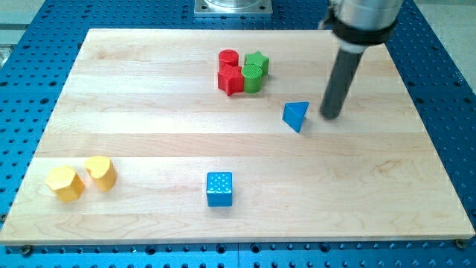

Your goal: Move the blue triangle to the bottom right of the blue cube

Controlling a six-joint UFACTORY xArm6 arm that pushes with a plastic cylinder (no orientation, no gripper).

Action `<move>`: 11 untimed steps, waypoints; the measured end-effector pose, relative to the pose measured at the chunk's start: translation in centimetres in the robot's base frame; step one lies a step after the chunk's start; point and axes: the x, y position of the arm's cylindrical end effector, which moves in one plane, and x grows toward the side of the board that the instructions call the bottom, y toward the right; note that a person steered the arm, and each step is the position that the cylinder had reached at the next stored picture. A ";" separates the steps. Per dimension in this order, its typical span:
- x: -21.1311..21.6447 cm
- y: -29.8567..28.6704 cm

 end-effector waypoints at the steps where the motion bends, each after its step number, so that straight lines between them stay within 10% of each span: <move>1: 2.0 -4.4; 3: -4.2 -4.1; 7: 10.7 -7.1; 9: 11.4 -2.2; 11: 11.7 -13.7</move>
